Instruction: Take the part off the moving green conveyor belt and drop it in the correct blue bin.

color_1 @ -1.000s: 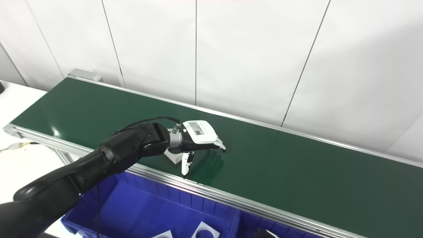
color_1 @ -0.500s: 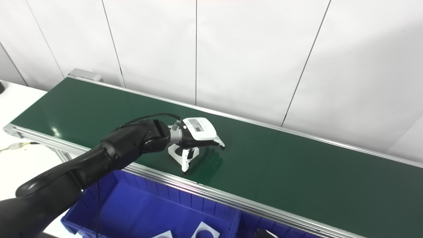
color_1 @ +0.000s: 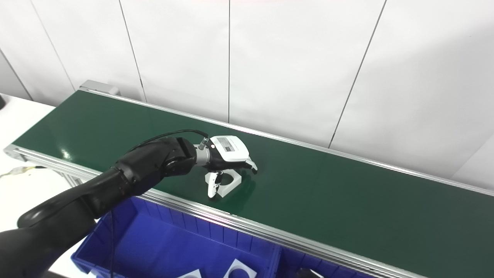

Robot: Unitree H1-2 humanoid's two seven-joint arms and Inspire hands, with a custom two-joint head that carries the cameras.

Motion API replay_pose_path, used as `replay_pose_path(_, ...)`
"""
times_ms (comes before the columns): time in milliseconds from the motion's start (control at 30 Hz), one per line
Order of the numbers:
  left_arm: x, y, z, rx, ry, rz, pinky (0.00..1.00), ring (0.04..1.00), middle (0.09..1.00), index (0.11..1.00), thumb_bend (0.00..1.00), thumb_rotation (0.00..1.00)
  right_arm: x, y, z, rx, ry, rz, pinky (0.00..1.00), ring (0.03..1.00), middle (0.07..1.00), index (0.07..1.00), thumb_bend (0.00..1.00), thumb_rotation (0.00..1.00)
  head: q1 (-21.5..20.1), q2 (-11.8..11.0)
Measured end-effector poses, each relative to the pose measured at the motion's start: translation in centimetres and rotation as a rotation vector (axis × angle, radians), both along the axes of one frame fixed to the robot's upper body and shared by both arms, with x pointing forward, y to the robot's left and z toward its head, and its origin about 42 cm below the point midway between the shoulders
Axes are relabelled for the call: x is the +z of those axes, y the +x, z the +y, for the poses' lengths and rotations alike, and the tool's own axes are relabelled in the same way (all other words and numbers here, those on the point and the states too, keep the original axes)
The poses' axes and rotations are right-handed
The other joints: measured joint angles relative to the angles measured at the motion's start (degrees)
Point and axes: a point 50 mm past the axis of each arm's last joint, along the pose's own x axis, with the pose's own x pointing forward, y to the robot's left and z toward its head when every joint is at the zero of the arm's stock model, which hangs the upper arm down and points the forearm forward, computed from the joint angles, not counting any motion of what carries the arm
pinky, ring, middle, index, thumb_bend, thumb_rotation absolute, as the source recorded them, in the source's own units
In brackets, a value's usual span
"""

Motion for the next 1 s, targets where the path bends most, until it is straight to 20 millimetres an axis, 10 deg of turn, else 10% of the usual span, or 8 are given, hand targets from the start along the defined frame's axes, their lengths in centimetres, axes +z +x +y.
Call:
replay_pose_path(367,-0.7,0.0,0.2,0.014,0.014,-0.042,0.69,0.753,0.779,0.78,1.0,0.03,0.1,-0.1,0.0,-0.001,0.002,-0.002,0.64,0.707,0.741,0.727,0.91,0.24,-0.4,0.4)
replay_pose_path(600,-2.8,-0.1,0.2,0.065,-0.068,-0.157,0.45,0.486,0.624,0.627,0.54,0.0,0.4,-0.4,-0.1,-0.005,0.003,-0.016,0.65,0.71,0.748,0.734,0.91,0.25,-0.5,1.1)
replay_pose_path(1000,-3.4,-0.3,-0.2,0.036,-0.109,-0.211,0.41,0.42,0.539,0.495,0.5,0.0,0.4,-0.6,0.0,-0.007,0.006,-0.015,0.65,0.712,0.75,0.734,0.9,0.24,-0.6,1.2)
